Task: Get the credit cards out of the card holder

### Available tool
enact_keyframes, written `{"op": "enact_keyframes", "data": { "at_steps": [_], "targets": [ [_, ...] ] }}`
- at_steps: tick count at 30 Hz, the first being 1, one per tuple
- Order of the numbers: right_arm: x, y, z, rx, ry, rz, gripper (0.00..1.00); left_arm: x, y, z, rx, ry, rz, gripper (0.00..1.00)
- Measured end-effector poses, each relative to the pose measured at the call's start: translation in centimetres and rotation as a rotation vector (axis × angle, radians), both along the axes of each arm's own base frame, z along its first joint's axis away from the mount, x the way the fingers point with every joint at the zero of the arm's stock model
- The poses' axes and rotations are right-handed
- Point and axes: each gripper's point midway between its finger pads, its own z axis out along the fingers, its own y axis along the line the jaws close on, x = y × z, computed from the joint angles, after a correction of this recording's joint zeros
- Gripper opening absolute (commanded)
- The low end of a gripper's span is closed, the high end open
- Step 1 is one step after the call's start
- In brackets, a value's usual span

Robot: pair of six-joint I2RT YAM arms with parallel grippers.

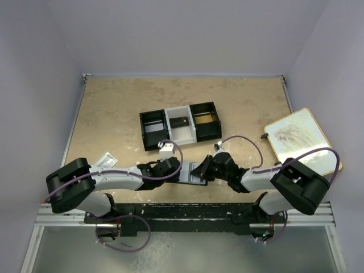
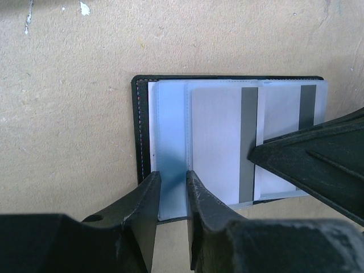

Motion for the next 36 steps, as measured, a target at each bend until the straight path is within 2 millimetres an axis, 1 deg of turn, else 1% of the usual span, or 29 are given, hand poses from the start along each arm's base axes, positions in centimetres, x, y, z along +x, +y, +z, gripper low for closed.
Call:
{"op": "enact_keyframes", "data": {
  "at_steps": [2, 4, 8, 10, 15, 19, 24, 29, 36],
  "targets": [
    [0.0, 0.0, 0.0, 0.001, 0.000, 0.000, 0.19, 0.0, 0.0, 0.0, 0.000, 0.000, 0.000, 0.22],
    [0.0, 0.0, 0.0, 0.002, 0.000, 0.002, 0.18, 0.0, 0.0, 0.0, 0.000, 0.000, 0.000, 0.22],
    [0.0, 0.1, 0.1, 0.004, 0.000, 0.003, 0.05, 0.0, 0.0, 0.0, 0.004, 0.001, 0.001, 0.22],
    [0.0, 0.1, 0.2, 0.008, 0.002, 0.004, 0.00, 0.0, 0.0, 0.0, 0.006, 0.001, 0.001, 0.21],
    [0.1, 0.2, 0.5, 0.022, -0.005, 0.009, 0.00, 0.0, 0.0, 0.0, 0.008, 0.001, 0.002, 0.21],
    [0.1, 0.2, 1.3, 0.040, -0.023, 0.008, 0.00, 0.1, 0.0, 0.0, 0.008, 0.001, 0.002, 0.21],
    [0.0, -0.4, 2.0, 0.050, -0.036, -0.004, 0.00, 0.1, 0.2, 0.0, 0.012, -0.003, 0.008, 0.20],
    [-0.3, -1.2, 1.6, 0.038, -0.029, -0.018, 0.00, 0.1, 0.4, 0.2, 0.010, -0.007, 0.011, 0.20],
    [-0.2, -1.5, 1.5, 0.029, -0.029, -0.019, 0.00, 0.1, 0.7, 1.3, -0.010, -0.024, 0.017, 0.30]
  ]
}}
